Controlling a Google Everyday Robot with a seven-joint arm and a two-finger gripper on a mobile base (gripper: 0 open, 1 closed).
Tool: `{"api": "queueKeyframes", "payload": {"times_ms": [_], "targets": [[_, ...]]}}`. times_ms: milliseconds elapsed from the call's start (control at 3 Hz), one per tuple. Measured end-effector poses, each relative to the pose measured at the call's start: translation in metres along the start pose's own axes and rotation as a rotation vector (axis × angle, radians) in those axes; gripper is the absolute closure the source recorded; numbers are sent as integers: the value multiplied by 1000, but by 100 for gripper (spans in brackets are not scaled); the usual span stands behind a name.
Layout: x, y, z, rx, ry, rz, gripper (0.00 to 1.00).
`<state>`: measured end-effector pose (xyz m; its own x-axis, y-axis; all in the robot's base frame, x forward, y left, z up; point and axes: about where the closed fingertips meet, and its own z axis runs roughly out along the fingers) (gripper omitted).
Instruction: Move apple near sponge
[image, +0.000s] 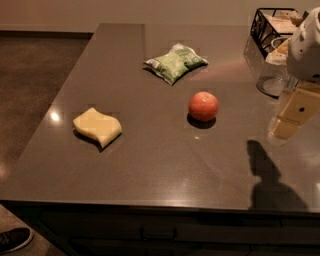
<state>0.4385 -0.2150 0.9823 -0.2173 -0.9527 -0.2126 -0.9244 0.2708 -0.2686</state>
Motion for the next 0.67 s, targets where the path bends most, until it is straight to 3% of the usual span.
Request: {"api": "queueKeyframes", "payload": {"times_ms": [333,667], "targets": [[0,0,0,0,0,0,0],[-4,-6,10,-6,-45,53,0]]}}
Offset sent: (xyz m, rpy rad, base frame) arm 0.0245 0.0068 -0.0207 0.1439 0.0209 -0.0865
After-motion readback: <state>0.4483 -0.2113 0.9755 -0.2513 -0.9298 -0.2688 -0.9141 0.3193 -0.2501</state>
